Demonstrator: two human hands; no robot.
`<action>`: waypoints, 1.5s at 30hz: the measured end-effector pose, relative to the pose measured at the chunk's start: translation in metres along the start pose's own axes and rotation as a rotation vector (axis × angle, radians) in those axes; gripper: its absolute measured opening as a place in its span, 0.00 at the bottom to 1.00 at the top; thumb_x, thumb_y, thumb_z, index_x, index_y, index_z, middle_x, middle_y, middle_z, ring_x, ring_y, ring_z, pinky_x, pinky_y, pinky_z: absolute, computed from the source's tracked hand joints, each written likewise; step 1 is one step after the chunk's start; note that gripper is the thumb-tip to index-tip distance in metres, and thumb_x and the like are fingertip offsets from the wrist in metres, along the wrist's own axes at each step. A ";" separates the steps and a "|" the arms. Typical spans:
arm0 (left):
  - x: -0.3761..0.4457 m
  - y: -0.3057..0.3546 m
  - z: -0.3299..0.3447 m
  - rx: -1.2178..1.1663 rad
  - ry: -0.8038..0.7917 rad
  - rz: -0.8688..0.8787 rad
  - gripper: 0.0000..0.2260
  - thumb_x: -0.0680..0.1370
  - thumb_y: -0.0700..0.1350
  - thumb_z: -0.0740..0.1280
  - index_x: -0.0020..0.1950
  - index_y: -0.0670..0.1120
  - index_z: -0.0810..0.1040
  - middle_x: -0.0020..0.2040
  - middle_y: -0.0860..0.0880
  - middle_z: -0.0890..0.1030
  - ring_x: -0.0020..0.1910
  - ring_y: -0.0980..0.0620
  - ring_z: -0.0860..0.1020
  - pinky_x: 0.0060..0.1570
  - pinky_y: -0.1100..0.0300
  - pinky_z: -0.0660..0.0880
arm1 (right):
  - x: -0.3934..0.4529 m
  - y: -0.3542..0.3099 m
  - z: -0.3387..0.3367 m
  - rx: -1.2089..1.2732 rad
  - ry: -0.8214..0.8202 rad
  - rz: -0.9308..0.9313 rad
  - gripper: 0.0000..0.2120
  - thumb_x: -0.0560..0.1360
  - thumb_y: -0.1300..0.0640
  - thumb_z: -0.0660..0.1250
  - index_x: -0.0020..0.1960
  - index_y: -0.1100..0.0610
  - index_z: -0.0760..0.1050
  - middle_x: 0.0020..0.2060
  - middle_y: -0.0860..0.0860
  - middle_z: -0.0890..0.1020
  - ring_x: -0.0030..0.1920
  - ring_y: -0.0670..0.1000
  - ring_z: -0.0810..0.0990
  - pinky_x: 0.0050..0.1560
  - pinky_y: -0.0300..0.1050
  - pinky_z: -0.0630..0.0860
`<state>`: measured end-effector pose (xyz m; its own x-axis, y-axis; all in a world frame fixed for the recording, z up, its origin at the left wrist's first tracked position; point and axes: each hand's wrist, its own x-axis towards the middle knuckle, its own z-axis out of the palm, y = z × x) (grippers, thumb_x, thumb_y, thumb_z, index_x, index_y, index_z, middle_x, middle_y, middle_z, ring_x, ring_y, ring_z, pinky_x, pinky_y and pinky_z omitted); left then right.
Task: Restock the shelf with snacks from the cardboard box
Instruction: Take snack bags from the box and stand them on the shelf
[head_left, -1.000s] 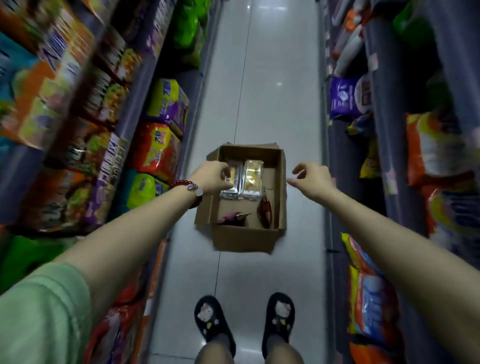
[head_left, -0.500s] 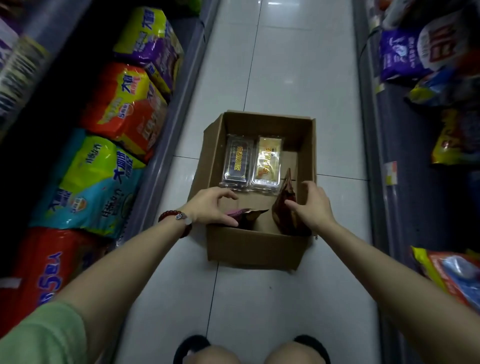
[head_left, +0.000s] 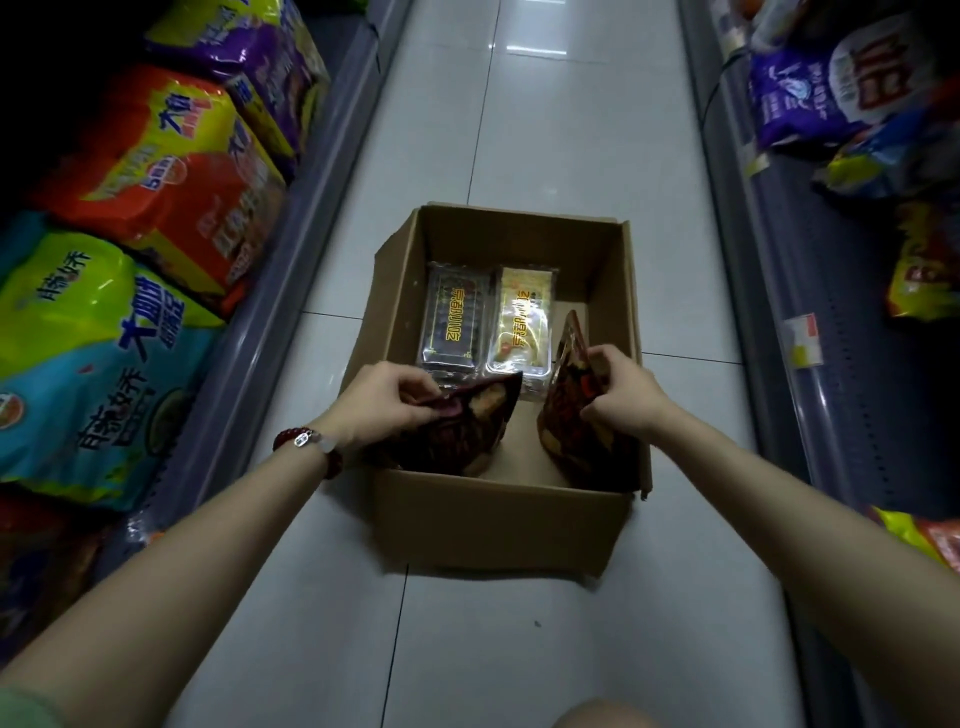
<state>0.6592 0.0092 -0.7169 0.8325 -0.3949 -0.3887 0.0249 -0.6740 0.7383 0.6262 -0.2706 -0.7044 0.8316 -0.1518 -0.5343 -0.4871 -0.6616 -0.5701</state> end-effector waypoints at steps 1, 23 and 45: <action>0.004 0.002 -0.004 0.020 0.045 0.012 0.06 0.71 0.45 0.74 0.47 0.49 0.83 0.46 0.52 0.83 0.47 0.58 0.80 0.46 0.63 0.79 | 0.003 -0.003 -0.004 -0.010 0.012 -0.006 0.31 0.70 0.67 0.70 0.70 0.56 0.64 0.60 0.57 0.76 0.61 0.58 0.74 0.52 0.46 0.74; 0.005 -0.012 -0.001 -0.020 0.162 -0.009 0.14 0.71 0.38 0.73 0.52 0.53 0.81 0.47 0.54 0.81 0.49 0.57 0.77 0.45 0.66 0.75 | -0.019 0.021 0.006 0.081 0.414 -0.078 0.24 0.70 0.63 0.73 0.64 0.58 0.74 0.55 0.54 0.81 0.58 0.55 0.78 0.59 0.48 0.75; -0.053 0.163 -0.103 -0.856 0.519 -0.118 0.08 0.70 0.39 0.74 0.47 0.40 0.81 0.42 0.43 0.84 0.42 0.46 0.82 0.46 0.53 0.80 | -0.104 -0.119 -0.147 0.597 0.343 -0.230 0.09 0.68 0.65 0.74 0.48 0.58 0.84 0.43 0.53 0.85 0.46 0.50 0.84 0.45 0.42 0.80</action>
<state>0.6758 -0.0151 -0.5194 0.9319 0.1035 -0.3476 0.3424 0.0646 0.9373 0.6370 -0.2842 -0.4896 0.9196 -0.3439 -0.1899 -0.2711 -0.2057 -0.9403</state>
